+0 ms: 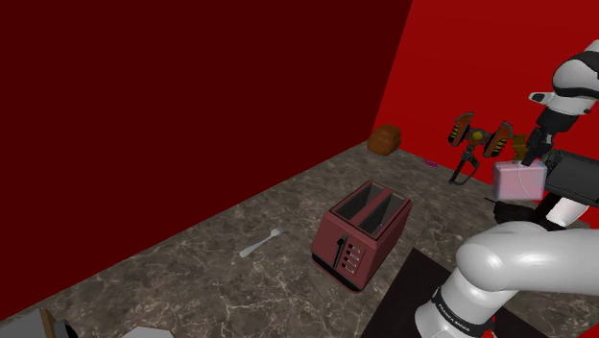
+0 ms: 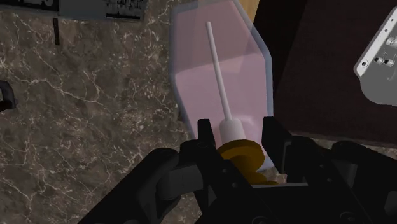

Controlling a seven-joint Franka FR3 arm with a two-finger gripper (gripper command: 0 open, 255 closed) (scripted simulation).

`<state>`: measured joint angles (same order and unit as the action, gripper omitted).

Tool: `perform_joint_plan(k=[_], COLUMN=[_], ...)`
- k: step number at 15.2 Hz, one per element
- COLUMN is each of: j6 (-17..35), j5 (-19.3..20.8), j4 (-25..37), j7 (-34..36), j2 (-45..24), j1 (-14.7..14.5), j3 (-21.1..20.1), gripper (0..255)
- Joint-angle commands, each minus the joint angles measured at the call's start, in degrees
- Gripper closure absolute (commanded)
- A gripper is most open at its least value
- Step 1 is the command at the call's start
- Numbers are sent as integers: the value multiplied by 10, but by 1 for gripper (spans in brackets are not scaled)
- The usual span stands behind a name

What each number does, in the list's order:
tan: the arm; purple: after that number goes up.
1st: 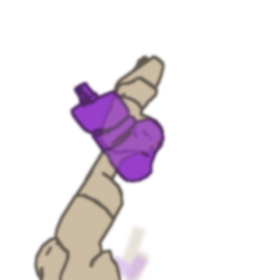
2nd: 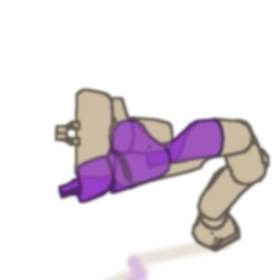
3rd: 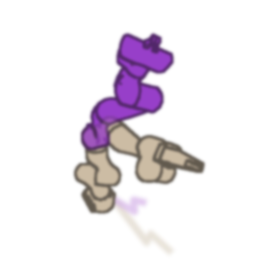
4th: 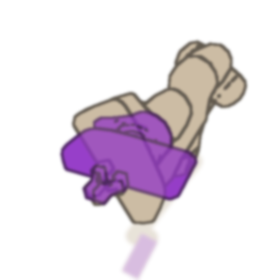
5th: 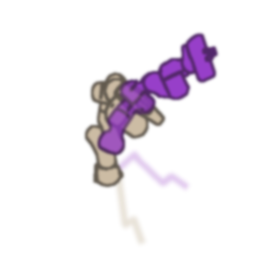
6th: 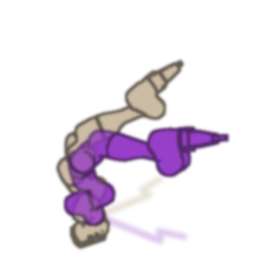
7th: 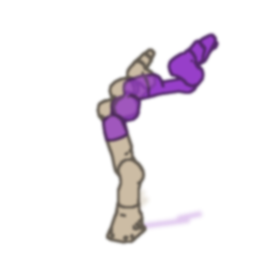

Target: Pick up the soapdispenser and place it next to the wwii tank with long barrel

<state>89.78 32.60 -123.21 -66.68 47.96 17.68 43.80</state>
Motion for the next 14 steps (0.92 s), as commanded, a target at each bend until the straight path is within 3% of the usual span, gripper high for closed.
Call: perform_joint_plan(k=[1, 8, 14], j6=[2, 22, 35], j5=[12, 47, 67], j4=[20, 91, 177], j7=[-29, -120, -196], j2=[-7, -34, -56], j1=[-3, -33, -98], j3=[29, 143, 262], gripper=[255, 255, 255])
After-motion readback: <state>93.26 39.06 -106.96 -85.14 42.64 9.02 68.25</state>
